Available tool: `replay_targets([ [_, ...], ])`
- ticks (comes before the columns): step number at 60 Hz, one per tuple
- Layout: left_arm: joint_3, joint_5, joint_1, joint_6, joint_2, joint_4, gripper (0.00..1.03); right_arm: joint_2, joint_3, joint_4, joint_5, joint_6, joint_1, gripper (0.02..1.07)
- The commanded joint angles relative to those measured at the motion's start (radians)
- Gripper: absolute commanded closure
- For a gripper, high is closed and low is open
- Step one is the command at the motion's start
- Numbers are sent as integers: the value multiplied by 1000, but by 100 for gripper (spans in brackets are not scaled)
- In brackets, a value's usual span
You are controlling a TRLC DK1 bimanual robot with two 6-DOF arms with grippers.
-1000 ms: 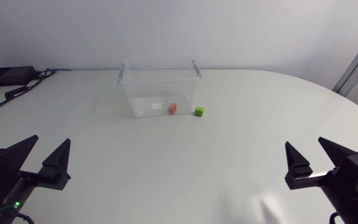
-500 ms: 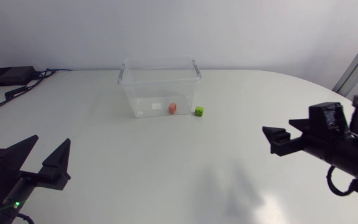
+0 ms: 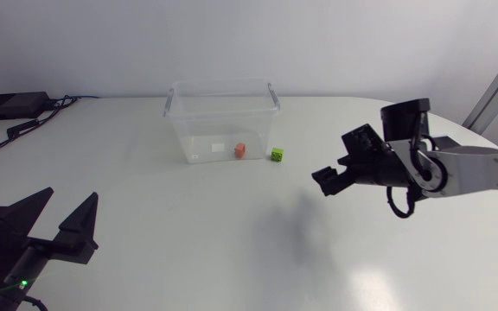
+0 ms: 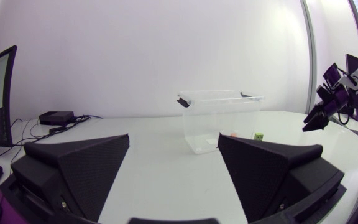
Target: Place the duplo bricks in the container
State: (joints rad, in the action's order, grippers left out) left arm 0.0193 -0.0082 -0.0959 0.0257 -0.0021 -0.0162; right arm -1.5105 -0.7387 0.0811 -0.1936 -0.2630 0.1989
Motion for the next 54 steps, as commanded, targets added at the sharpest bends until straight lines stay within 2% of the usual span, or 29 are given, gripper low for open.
replay_targets([
  [1, -18, -6, -7, -3, -10, 10, 3, -89, -68, 32, -17, -22, 22, 7],
  [24, -18, -6, -7, -3, -10, 10, 3, -456, -350, 80, -52, -111, 73, 7],
  [46, -18, -6, -7, -3, -10, 10, 3, -697, -673, -64, -89, -128, 48, 7],
  [54, -18, -6, -7, -3, -10, 10, 3, -723, -705, -73, -107, -128, 46, 18],
])
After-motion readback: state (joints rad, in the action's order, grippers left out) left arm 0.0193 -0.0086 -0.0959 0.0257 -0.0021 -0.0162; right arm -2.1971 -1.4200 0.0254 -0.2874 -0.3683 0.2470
